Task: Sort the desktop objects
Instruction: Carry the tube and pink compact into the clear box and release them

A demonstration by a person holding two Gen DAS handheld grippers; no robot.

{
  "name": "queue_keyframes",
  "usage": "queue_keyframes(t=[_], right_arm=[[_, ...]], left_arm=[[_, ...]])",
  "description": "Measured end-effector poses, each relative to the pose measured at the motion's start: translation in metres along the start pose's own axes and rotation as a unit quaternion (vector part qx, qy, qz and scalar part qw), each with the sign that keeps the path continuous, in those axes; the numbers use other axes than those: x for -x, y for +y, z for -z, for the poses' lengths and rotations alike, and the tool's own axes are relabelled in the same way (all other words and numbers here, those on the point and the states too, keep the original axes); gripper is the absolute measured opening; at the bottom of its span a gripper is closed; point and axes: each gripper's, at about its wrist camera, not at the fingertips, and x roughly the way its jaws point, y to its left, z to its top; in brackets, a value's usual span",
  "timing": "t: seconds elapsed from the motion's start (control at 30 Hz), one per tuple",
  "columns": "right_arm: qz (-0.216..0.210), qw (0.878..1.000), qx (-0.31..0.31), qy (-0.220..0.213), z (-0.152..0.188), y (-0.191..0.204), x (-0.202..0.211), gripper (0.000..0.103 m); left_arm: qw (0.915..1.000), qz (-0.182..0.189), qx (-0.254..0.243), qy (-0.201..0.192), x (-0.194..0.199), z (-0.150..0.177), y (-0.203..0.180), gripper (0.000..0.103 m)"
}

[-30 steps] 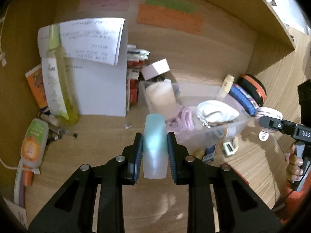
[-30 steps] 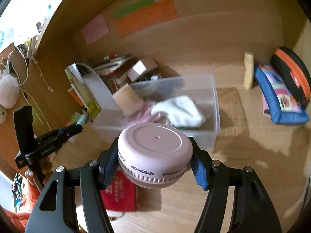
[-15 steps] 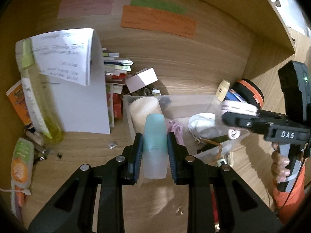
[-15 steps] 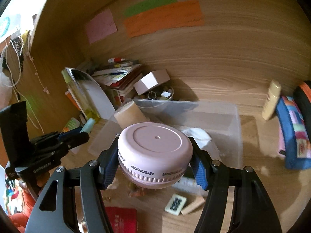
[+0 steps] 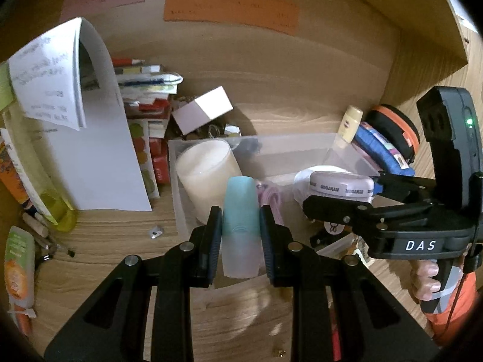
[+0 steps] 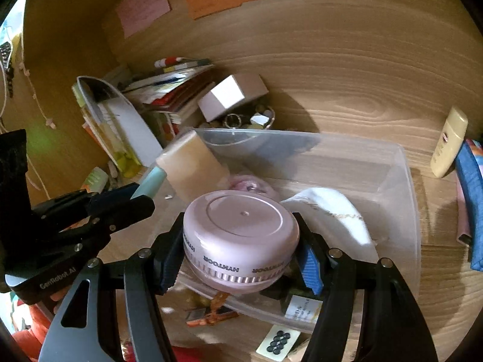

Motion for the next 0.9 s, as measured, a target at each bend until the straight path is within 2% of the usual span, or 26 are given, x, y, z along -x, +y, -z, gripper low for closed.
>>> queue_keyframes(t=[0.33,0.6,0.9], right_arm=[[0.012,1.000,0.009,0.014,0.002,0.007,-0.010,0.062],[0.020,1.000,0.014,0.019,0.005,0.010,-0.012,0.062],[0.001,1.000,0.004,0.010,0.002,0.005,-0.003,0.062]], left_arm=[[0.9998,-0.002,-0.008,0.017,-0.008,0.004,0.000,0.024],[0.9998,-0.003,-0.012,0.015,-0.007,0.007,0.001,0.024],[0.9997,-0.002,-0.023,0.001,-0.001,0.008,-0.007,0.025]])
